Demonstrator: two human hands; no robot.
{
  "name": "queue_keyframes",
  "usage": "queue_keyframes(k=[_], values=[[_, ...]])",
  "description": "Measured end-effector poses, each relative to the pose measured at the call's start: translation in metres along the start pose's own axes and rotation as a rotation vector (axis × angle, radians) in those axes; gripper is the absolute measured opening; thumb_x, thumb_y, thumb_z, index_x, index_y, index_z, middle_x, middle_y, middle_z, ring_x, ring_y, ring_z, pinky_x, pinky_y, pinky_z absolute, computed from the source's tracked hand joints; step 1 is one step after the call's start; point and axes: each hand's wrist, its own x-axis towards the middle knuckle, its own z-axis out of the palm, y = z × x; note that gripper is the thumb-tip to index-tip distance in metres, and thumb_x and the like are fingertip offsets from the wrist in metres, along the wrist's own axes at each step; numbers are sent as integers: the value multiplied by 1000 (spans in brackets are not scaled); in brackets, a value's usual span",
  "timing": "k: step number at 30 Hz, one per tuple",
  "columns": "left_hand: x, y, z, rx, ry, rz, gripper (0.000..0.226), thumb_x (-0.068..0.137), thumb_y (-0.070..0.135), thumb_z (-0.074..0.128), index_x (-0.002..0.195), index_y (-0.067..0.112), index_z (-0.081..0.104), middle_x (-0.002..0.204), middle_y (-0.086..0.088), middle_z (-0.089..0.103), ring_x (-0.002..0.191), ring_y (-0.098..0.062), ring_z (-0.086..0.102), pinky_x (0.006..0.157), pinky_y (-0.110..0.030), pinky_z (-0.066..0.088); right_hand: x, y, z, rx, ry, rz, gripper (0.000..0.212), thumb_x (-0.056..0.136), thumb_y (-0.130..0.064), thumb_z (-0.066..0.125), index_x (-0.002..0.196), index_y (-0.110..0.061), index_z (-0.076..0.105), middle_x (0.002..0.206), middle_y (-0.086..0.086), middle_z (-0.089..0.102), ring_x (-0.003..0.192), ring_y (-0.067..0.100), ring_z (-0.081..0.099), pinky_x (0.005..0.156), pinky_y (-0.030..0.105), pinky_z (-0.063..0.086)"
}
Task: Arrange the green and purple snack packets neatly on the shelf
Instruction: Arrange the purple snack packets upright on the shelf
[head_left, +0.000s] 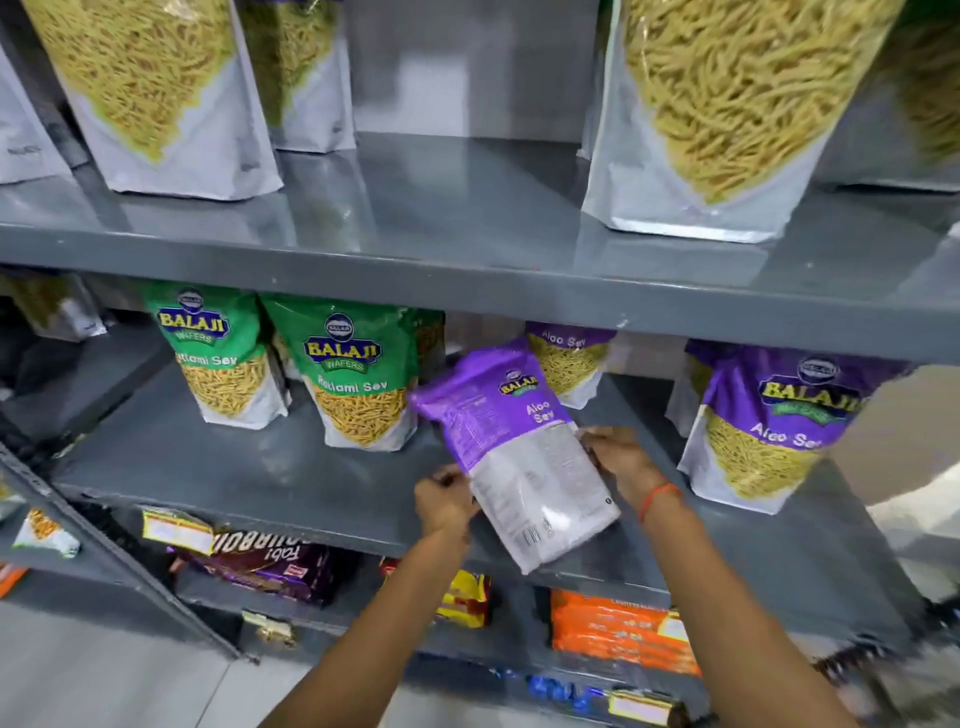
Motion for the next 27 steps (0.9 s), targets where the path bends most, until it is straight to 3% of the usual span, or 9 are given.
queue_keyframes(k=[3, 6, 9, 12, 15, 18, 22, 24, 27], values=[[-5, 11, 9, -7, -92, 182, 35, 81, -8, 51, 59, 19, 58, 61, 3, 60, 70, -18, 54, 77, -44, 51, -57, -72, 3, 45, 74, -153, 16, 87, 0, 54, 79, -9, 65, 49, -10, 57, 35, -5, 46, 42, 6, 37], [7, 34, 25, 81, -229, 349, 32, 83, -8, 46, 69, 20, 57, 63, 9, 67, 66, -9, 59, 80, -45, 49, -41, -74, -11, 96, 150, -234, 30, 89, -2, 51, 66, -20, 57, 61, -2, 51, 55, 7, 43, 58, 20, 37], [41, 44, 48, 240, -288, 491, 25, 76, 10, 49, 70, 31, 60, 89, -10, 67, 88, -20, 60, 89, -49, 50, -39, -76, -22, 127, 227, -280, 33, 89, 1, 50, 64, -21, 55, 65, 0, 52, 58, 6, 43, 63, 23, 36], [64, 41, 67, 289, -261, 488, 27, 78, 2, 50, 70, 27, 58, 89, -13, 63, 86, -20, 54, 83, -41, 45, -34, -63, -24, 87, 249, -339, 21, 89, 1, 50, 76, -13, 58, 78, 5, 58, 64, 4, 48, 68, 21, 41], [40, 47, 73, 219, -257, 507, 23, 81, -11, 49, 92, 6, 59, 95, -11, 62, 87, -17, 56, 81, -29, 46, -36, -46, -25, 106, 230, -299, 27, 90, 4, 47, 79, -18, 59, 79, 6, 60, 70, 13, 51, 71, 25, 44], [13, 27, 68, 148, -144, 572, 29, 78, -14, 49, 100, 4, 55, 98, -13, 56, 85, -22, 55, 74, -10, 47, -39, -44, -22, 117, 145, -266, 33, 84, 16, 40, 99, -7, 59, 79, 1, 62, 64, 1, 58, 57, 11, 49], [-13, -26, 59, 286, -405, 517, 42, 70, 0, 62, 106, 19, 53, 108, -8, 55, 95, -24, 55, 86, -44, 49, -51, -37, -11, 47, 135, -274, 49, 78, 22, 31, 78, -12, 67, 44, -13, 61, 44, -3, 46, 49, 16, 41], [-19, -36, 54, 324, -458, 459, 65, 65, 4, 72, 124, 11, 44, 122, -7, 52, 113, -24, 52, 97, -44, 48, -57, -29, -9, 22, 144, -285, 55, 74, 21, 36, 71, -21, 70, 61, -11, 70, 58, -3, 55, 62, 19, 44], [-17, -36, 50, 337, -523, 441, 85, 55, 21, 75, 130, 14, 37, 131, -6, 51, 117, -20, 53, 99, -30, 47, -72, -30, -2, 50, 103, -300, 39, 77, 20, 39, 82, 0, 72, 105, 7, 66, 93, 3, 62, 87, 20, 45]])
